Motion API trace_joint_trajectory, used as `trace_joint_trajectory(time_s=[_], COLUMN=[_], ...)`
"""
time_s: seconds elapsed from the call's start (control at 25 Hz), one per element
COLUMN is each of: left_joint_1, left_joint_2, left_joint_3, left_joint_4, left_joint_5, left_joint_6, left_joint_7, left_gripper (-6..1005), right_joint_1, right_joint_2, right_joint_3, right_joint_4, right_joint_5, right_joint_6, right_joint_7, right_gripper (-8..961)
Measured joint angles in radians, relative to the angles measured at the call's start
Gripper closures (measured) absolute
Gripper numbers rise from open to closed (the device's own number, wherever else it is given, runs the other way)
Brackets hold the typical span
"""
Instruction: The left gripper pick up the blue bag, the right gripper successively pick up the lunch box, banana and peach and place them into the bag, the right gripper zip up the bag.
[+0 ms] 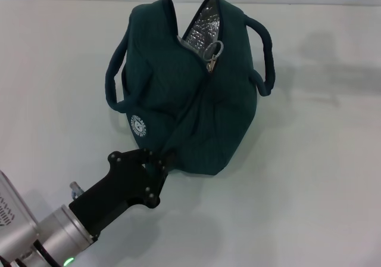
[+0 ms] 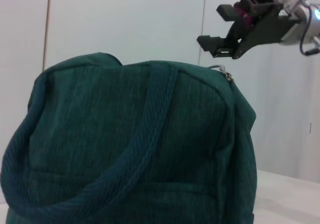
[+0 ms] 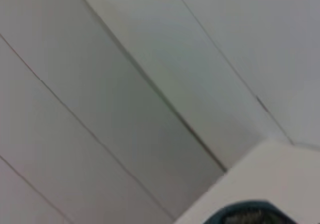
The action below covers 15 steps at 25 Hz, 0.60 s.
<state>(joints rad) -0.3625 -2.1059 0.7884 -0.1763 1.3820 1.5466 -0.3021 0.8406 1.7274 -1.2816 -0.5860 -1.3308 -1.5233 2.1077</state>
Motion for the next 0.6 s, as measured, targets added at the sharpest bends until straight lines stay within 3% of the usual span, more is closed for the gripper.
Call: trace_joint_trajectory(time_s=[0.12, 0.32, 0.6], left_joint_1=[-0.001, -0.003, -0.005], left_joint_2=[0.0, 0.0, -0.002], left_joint_3=[0.0, 0.0, 0.0], left_joint_4=[0.0, 0.0, 0.0], left_joint_5=[0.001, 0.003, 0.016], left_joint_6=[0.0, 0.001, 0.002], left_joint_7=[0.0, 0.0, 0.0], left_gripper=[957, 957, 957], right_joint_1=[0.054, 0.14, 0.274], right_joint_2=[-0.005, -0.016, -0.003], right_joint_3=[0.1, 0.153, 0.15], right_joint_4=[-0.011, -0.022, -0.008], right_joint_5=[-0.126, -0.231, -0.441], right_joint_6=[-0.059, -0.118, -0.16], right_joint_7=[0.109, 0.207, 0.264], right_gripper=[536, 458, 460])
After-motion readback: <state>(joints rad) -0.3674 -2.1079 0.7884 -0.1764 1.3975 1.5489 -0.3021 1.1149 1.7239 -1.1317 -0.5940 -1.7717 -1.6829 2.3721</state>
